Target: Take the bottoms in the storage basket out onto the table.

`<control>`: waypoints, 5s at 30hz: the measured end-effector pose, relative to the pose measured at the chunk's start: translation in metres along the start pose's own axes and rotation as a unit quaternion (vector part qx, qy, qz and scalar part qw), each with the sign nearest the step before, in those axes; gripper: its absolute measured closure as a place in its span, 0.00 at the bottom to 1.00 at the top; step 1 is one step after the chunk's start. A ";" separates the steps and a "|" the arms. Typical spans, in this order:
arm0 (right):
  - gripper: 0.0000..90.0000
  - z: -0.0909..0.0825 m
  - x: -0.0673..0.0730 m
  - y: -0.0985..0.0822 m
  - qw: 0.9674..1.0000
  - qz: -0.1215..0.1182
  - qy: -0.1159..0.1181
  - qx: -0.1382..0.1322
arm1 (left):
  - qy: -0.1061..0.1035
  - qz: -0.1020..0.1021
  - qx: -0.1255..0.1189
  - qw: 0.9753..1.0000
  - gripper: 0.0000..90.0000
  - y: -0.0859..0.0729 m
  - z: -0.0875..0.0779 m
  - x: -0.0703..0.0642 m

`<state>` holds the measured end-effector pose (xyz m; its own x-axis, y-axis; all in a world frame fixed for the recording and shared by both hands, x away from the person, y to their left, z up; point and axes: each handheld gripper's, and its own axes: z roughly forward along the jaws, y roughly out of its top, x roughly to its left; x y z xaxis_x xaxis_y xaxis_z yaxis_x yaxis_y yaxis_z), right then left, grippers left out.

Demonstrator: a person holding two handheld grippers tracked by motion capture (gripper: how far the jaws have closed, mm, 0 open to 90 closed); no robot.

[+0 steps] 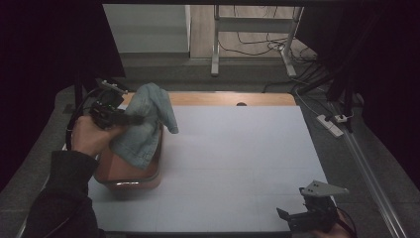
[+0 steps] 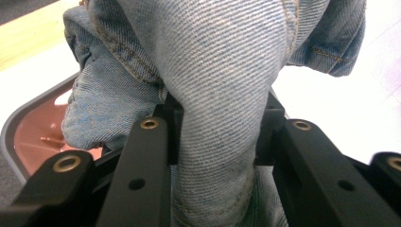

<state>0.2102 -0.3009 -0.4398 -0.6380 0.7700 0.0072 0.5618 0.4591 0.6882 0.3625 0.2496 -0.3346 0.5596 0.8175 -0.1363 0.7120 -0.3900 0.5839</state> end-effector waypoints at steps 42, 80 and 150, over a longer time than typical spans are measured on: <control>0.01 -0.001 0.000 0.000 1.000 0.000 0.004 -0.004 | -0.036 0.084 0.010 0.996 0.73 0.052 0.040 -0.066; 0.01 -0.001 0.000 -0.001 1.000 -0.005 0.007 -0.001 | -0.069 0.118 0.025 0.990 0.72 0.068 0.104 -0.115; 0.01 0.000 0.001 -0.001 1.000 -0.014 0.007 0.002 | -0.083 0.162 0.064 0.981 0.43 0.036 0.237 -0.131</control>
<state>0.2084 -0.3006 -0.4403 -0.6617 0.7498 -0.0017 0.5453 0.4827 0.6853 0.4156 0.0282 -0.4851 0.8190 0.5660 -0.0941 0.5267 -0.6768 0.5143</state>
